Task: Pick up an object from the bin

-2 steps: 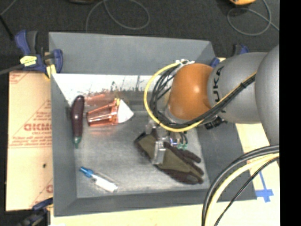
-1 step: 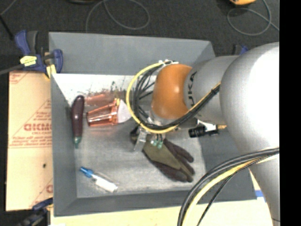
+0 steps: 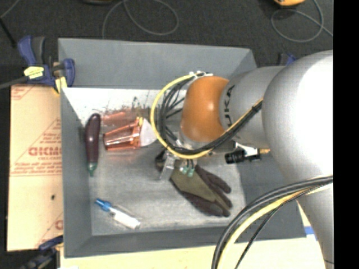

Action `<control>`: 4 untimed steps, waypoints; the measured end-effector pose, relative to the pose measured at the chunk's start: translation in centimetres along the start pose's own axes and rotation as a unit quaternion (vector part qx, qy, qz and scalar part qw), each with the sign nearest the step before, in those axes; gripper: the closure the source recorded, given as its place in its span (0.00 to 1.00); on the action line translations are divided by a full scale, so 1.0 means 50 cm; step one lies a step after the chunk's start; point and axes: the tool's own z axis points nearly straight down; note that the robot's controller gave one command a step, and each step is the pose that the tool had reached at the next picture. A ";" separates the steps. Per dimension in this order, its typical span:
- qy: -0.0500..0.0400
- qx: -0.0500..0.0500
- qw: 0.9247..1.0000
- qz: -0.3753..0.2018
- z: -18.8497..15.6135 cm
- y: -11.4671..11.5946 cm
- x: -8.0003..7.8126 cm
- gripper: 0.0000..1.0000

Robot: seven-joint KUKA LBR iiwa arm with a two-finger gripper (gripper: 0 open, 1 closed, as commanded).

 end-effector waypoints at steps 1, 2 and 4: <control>0.001 0.001 1.000 -0.029 -0.015 -0.010 -0.011 1.00; -0.005 -0.002 0.998 0.067 -0.014 -0.025 -0.050 1.00; -0.004 -0.002 0.998 0.064 -0.086 -0.038 -0.069 1.00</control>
Offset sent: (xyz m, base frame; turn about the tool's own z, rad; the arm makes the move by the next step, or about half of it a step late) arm 0.0179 -0.0187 0.0066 0.1358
